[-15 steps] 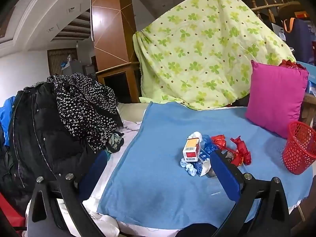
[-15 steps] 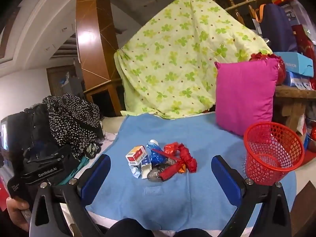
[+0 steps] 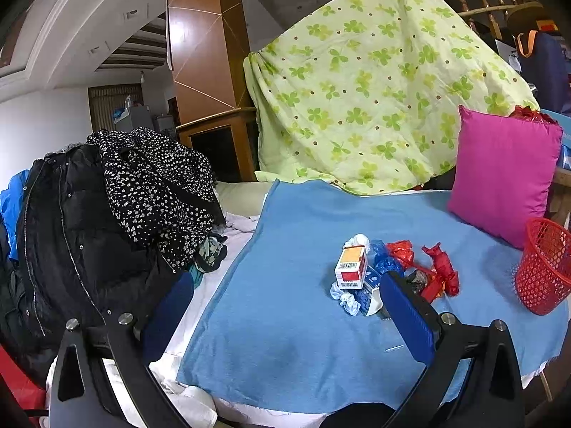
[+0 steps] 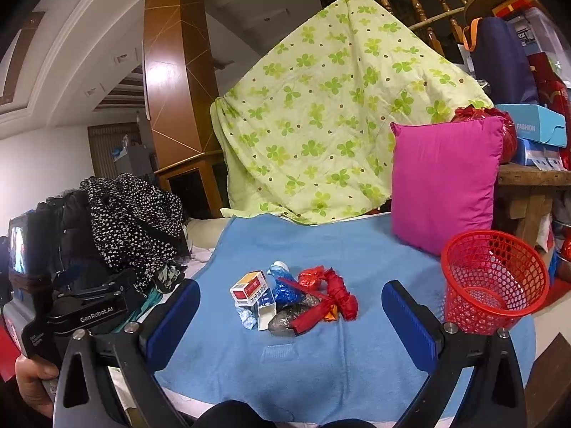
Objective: Collect trash
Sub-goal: 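Move both tools toward the trash pile on the blue blanket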
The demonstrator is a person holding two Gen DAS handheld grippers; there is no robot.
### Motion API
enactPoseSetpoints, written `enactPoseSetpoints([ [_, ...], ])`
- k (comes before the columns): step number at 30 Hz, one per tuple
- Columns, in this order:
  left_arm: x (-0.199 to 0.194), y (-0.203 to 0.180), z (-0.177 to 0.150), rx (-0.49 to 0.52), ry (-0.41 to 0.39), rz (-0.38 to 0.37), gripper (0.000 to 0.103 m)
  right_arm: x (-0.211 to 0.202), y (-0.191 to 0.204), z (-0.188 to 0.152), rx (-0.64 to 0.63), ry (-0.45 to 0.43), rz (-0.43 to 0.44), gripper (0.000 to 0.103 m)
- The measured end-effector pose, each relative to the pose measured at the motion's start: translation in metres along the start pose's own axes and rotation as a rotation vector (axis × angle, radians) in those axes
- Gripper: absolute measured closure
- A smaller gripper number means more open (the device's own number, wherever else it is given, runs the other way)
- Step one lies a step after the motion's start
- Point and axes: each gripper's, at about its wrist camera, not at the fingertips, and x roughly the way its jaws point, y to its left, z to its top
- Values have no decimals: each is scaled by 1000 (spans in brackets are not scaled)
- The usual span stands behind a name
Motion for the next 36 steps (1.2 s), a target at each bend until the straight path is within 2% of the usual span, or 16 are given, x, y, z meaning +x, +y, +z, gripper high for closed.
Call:
enactPoseSetpoints([
  [7, 12, -4, 0, 4, 41, -5, 0, 6, -2, 2, 0, -24, 6, 0],
  [14, 31, -5, -1, 14, 92, -3, 0, 29, -5, 3, 14, -11, 8, 0],
  [25, 74, -13, 0, 4, 122, -15, 0, 65, -12, 7, 30, -24, 38, 0],
  [28, 90, -16, 0, 9, 148, -19, 0, 84, -16, 6, 29, 6, 48, 0],
  [32, 113, -22, -3, 28, 177, -28, 0, 119, -32, 0, 82, 91, 46, 0],
  [36, 144, -31, -9, 34, 228, -89, 0, 158, -61, -15, 156, 189, 34, 0],
])
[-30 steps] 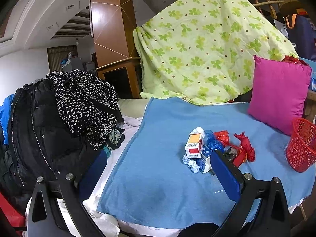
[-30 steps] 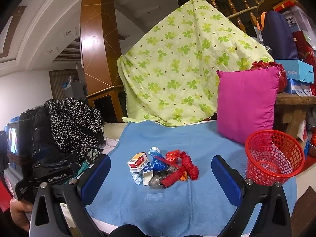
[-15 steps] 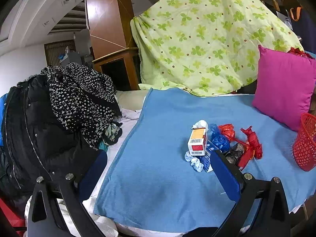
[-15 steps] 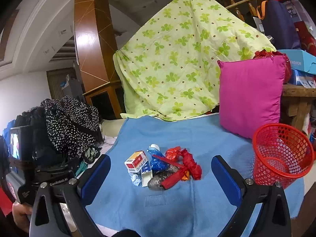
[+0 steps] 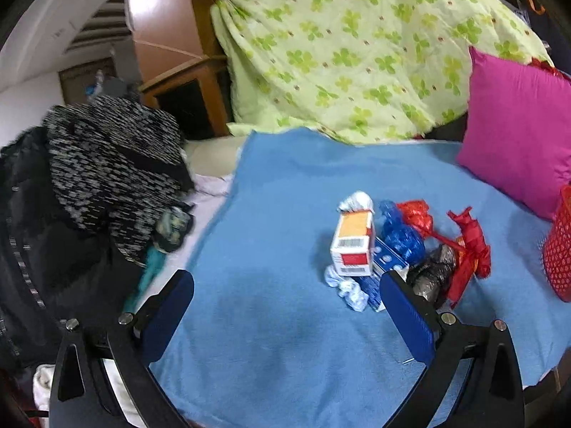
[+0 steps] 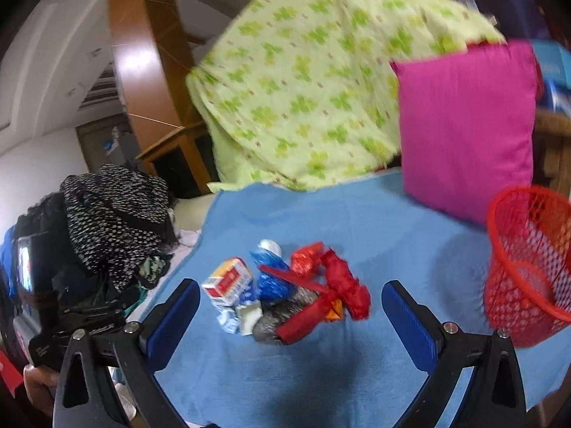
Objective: Collect trash
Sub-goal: 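Move both tools toward the trash pile on the blue blanket, then grasp the orange-and-white box with the left tool while the right tool grasps the red ribbon bag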
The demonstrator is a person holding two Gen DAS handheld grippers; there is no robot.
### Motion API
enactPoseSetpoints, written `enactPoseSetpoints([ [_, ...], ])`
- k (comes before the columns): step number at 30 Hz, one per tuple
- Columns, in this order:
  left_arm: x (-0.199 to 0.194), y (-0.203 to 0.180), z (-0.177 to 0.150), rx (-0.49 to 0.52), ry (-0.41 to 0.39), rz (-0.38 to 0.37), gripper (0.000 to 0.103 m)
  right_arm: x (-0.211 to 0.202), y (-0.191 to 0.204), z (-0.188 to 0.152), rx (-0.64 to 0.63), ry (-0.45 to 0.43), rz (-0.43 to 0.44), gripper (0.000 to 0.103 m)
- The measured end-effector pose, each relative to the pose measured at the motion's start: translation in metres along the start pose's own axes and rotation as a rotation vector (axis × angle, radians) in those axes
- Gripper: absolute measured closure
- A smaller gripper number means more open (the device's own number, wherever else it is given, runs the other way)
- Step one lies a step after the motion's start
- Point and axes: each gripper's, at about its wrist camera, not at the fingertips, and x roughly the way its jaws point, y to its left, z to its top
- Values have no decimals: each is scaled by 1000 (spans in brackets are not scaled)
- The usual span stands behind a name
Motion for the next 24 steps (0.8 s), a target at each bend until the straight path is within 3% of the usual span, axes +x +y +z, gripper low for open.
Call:
enactPoseSetpoints([
  [7, 63, -12, 7, 17, 99, -191, 0, 74, -53, -3, 79, 146, 4, 0],
  [12, 97, -15, 19, 10, 140, -262, 0, 124, -78, -1, 153, 199, 54, 0],
  [16, 141, -25, 29, 2, 219, -317, 0, 160, -81, 4, 168, 232, 97, 1],
  [19, 168, -29, 31, -25, 280, -352, 1, 189, -82, 5, 184, 286, 127, 13],
  [23, 190, -32, 30, -62, 344, -406, 32, 218, -86, -5, 173, 383, 135, 35],
  [24, 195, -34, 27, -68, 368, -418, 48, 222, -85, -7, 169, 399, 132, 51],
])
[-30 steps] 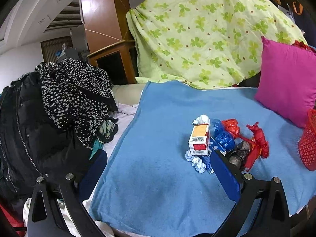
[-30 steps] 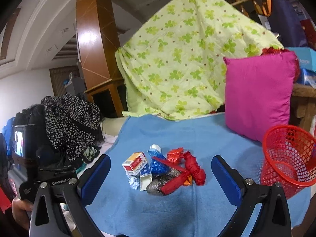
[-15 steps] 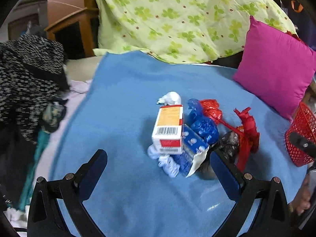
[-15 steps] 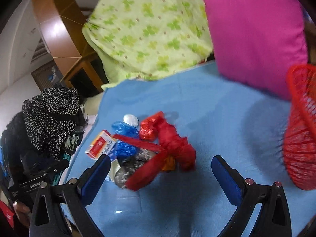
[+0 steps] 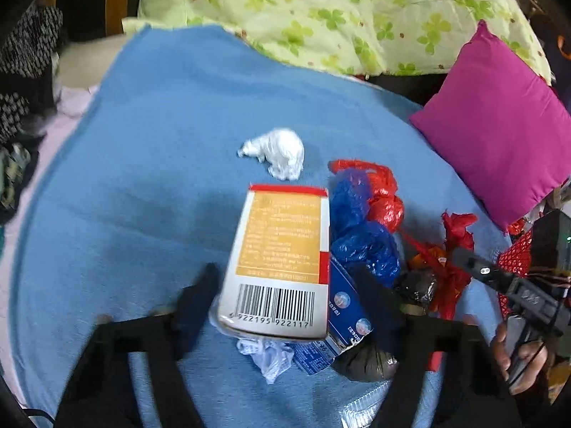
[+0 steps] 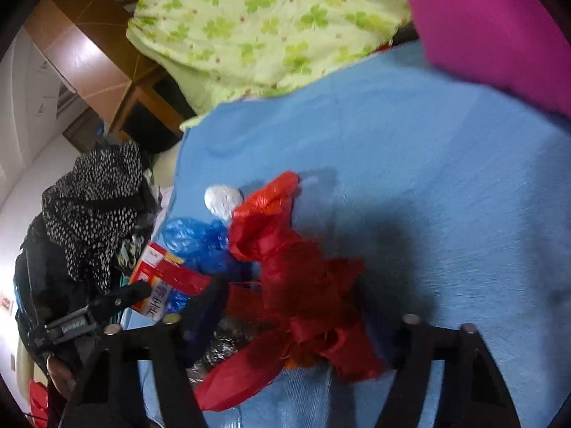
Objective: Collect trash
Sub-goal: 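Grasp the orange-and-white box with the left tool while the right tool grasps the red ribbon bag, then carry both items to the red mesh basket and open both tools over it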
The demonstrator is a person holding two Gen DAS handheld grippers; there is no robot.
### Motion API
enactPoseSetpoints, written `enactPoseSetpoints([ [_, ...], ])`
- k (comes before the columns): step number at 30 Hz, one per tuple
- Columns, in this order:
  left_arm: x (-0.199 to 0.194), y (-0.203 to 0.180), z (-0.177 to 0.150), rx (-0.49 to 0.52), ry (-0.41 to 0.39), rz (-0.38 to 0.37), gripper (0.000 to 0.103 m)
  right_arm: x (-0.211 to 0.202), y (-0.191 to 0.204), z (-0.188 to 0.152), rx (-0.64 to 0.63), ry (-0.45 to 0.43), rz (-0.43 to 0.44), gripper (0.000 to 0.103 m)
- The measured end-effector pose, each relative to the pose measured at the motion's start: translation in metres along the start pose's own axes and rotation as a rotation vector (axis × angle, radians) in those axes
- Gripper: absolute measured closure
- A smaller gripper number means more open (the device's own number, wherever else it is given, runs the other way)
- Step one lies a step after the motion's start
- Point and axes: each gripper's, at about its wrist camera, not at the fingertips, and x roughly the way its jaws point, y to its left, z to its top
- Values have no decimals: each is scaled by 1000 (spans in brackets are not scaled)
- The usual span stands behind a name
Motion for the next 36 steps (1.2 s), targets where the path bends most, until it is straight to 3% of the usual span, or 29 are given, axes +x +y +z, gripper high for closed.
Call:
enactPoseSetpoints([
  [1, 3, -1, -2, -5, 14, -11, 55, 3, 0, -1, -1, 13, -3, 59],
  [2, 3, -1, -4, -11, 20, -20, 55, 1, 1, -3, 1, 5, -3, 61],
  [8, -32, -12, -15, 5, -48, -28, 55, -38, 13, -15, -9, -81, 4, 64],
  [16, -107, -69, -25, 127, -154, -80, 55, -155, 33, -27, -21, -269, 66, 64],
  [21, -129, -145, -32, 251, -183, -166, 55, -253, 16, -33, 10, -416, 56, 64],
  [27, -123, -262, -40, 380, -139, -308, 55, -341, -47, -41, 137, -537, -23, 64],
  [33, -89, -361, -45, 457, -77, -375, 54, -364, -111, -47, 287, -577, -79, 62],
  [36, -73, -391, -46, 494, -76, -353, 54, -361, -140, -48, 354, -571, -95, 62],
])
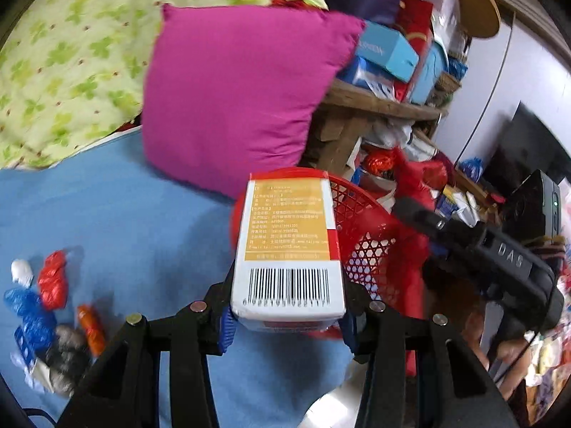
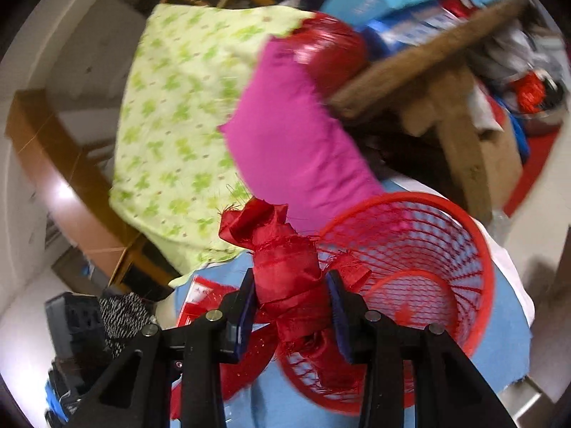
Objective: Collect trash
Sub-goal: 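Carry both items to the red mesh basket and open both tools over it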
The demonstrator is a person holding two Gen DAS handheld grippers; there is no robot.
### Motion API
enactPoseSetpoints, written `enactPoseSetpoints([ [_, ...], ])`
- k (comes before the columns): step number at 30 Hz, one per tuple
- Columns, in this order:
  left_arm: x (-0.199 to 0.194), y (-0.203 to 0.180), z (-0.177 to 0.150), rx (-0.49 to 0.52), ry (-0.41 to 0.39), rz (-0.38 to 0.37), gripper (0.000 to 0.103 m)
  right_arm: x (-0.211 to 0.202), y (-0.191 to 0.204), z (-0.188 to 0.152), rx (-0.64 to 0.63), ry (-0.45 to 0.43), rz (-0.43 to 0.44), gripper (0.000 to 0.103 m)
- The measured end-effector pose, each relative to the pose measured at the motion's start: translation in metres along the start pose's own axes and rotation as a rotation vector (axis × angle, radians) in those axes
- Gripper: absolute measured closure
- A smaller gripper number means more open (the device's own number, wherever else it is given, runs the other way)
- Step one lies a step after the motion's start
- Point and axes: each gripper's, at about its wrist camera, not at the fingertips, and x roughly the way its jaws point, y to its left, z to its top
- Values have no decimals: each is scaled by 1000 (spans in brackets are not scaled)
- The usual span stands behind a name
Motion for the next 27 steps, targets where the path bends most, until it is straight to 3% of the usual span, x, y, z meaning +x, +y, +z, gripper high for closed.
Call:
enactPoseSetpoints([
  [4, 23, -9, 5, 9, 30, 18, 46, 9, -28, -3, 49, 17, -32, 50],
  [6, 26, -6, 3, 10, 36, 49, 44, 10, -35, -5, 68, 13, -42, 29],
  [12, -7, 26, -16, -26, 0, 94, 39, -3, -15, -6, -1, -33, -29, 29],
  [19, -87, 118, -100, -132, -20, 298, 35, -25, 55, -32, -143, -55, 79, 29],
  [24, -164, 206, -183, -299, -17, 520, 35, -3, 113, -83, -240, 79, 169, 29],
  [27, -191, 233, -215, -348, -20, 612, 35, 25, 134, -121, -245, 190, 200, 29],
])
